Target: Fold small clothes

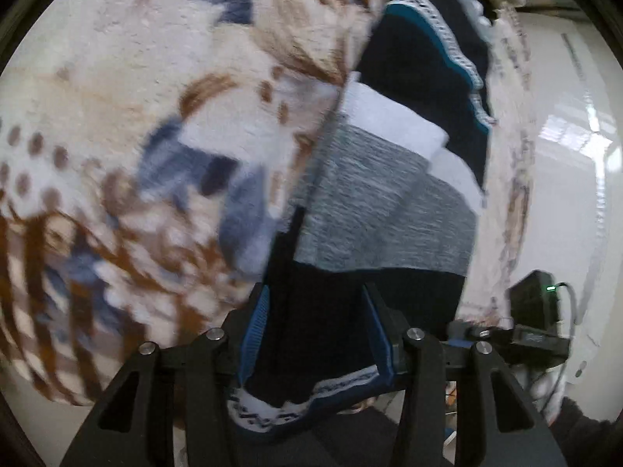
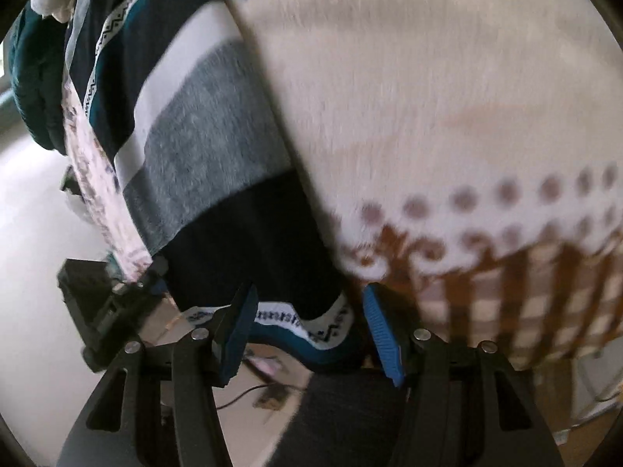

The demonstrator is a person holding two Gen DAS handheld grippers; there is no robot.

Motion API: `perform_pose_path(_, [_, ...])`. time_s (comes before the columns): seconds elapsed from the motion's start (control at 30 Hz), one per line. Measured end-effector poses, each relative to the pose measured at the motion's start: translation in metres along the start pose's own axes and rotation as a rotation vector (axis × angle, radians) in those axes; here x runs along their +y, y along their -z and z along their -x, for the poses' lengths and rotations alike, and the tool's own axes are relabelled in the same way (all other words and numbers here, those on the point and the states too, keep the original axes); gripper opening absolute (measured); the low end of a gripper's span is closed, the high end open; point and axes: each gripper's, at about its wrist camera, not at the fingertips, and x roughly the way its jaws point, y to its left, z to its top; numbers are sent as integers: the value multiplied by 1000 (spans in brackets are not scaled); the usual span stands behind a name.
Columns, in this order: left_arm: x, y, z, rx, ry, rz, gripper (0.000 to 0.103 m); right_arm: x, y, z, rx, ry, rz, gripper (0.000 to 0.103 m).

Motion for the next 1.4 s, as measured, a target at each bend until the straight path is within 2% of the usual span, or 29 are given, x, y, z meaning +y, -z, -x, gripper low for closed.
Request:
perform_pose_path(0.03, [-4, 2, 3, -30, -19, -15, 34, -3, 6, -1, -9, -3, 5, 37])
perform_pose_path(0.07, [-6, 3, 2, -38, -28, -25, 8, 1, 11, -6, -21, 19, 20, 6])
perform_pose_path(0.2, [-1, 8, 12, -68, -15, -11, 8, -2, 24, -10, -62, 71, 30, 6])
perform_pose_path(0.4, [8, 15, 6, -58, -36, -24, 8, 19, 27, -42, -71, 175, 16, 5])
perform_pose_path(0.5, [5, 15, 11, -49, -9, -40, 11, 39, 21, -51, -55, 191, 64, 12])
perform_pose_path(0.53, [3, 16, 14, -52, 1, -44, 14, 42, 22, -47, -57, 185, 77, 21])
perform_pose_path(0.57, [3, 17, 18, -56, 22, -41, 18, 45, 23, -42, -54, 155, 95, 38])
perform_pose_path(0.6, [5, 19, 22, -62, 41, -37, 23, 46, 24, -39, -55, 131, 102, 47])
perform_pose_path(0.63, [7, 20, 24, -69, 58, -33, 37, 45, 25, -35, -63, 109, 106, 57])
perform_pose_path(0.67, [12, 23, 25, -72, 77, -30, 52, 42, 26, -31, -73, 80, 110, 58])
perform_pose_path(0.7, [17, 24, 24, -73, 81, -25, 58, 40, 24, -31, -74, 72, 110, 58])
perform_pose_path(0.83, [32, 25, -3, -33, 128, 32, 59, 25, 13, -48, -63, 11, 70, 58])
perform_pose_path(0.9, [31, 26, -15, -15, 139, 25, 61, 21, 9, -59, -49, -26, 62, 58])
perform_pose_path(0.97, [29, 25, -20, -15, 157, 12, 73, 20, 7, -66, -48, -78, 62, 64])
perform_pose_path(1.13, [21, 26, -22, -24, 161, -1, 73, 28, 7, -84, -12, -157, 86, 64])
perform_pose_path(1.17, [20, 28, -22, -28, 164, -3, 64, 32, 9, -89, -1, -161, 94, 61])
perform_pose_path(1.2, [20, 31, -21, -29, 156, -6, 50, 34, 9, -93, -1, -148, 99, 52])
perform_pose_path(1.23, [21, 34, -21, -21, 149, -3, 19, 38, 10, -95, -5, -108, 109, 21])
perform_pose_path(1.27, [24, 37, -20, -17, 176, 19, 17, 40, 9, -100, -3, -117, 102, 14])
perform_pose_path(1.4, [21, 51, -9, -52, 192, 60, 14, 46, 18, -101, -23, -98, 73, 9])
